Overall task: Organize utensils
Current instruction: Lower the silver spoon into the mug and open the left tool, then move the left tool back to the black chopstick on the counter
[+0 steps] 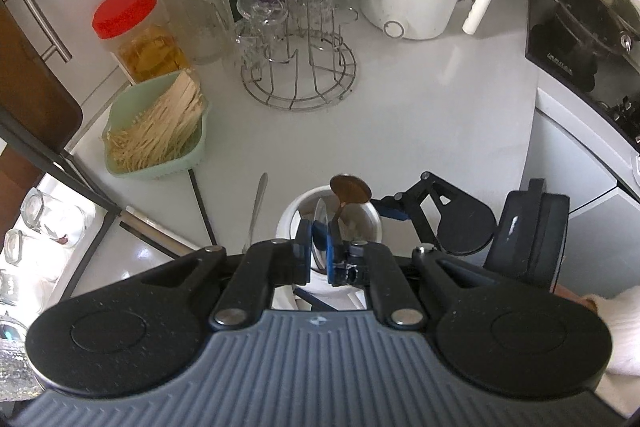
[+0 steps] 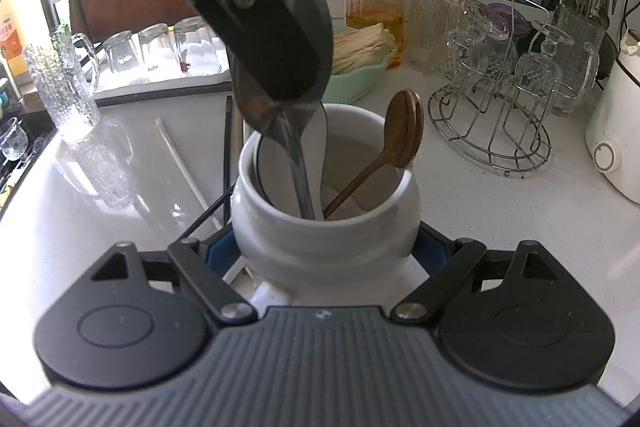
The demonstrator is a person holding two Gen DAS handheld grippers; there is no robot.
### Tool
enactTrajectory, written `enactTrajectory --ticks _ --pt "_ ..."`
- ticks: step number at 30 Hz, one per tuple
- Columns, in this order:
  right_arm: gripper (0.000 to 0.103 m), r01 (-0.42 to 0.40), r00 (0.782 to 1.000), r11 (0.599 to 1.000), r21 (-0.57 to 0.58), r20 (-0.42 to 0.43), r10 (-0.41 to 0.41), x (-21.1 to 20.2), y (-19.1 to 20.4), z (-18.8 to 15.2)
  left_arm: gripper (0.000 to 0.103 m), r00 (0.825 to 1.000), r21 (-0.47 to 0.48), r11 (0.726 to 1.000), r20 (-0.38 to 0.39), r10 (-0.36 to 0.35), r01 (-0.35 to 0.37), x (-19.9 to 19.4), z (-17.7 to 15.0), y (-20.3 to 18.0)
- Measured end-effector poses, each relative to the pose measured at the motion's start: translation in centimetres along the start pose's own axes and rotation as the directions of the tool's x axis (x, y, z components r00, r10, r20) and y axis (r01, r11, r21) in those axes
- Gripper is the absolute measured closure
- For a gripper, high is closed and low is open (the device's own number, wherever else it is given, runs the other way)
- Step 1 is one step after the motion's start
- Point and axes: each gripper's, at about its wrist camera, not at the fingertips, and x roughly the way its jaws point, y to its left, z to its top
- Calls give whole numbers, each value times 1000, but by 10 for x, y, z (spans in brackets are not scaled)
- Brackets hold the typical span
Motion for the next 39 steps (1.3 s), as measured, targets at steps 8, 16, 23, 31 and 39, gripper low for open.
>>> enactTrajectory --ticks 8,16,23,31,39 --pt "12 1 1000 1000 0 6 -1 -1 0 -1 95 1000 -2 1000 -25 -19 19 9 0 0" --pt "12 -1 1000 1000 -2 8 1 -1 0 -1 75 996 -123 989 -24 -81 77 4 -3 9" --pt "12 -2 1000 1000 -7 9 2 -1 1 -1 70 997 -187 980 59 -52 62 -20 -12 13" --pt "12 -12 1000 1000 -16 7 12 0 0 -1 70 984 -257 966 178 19 28 -50 -22 16" --pt "12 -18 1000 1000 -23 12 18 -1 -1 -1 70 964 -337 941 249 97 -8 -65 -40 17"
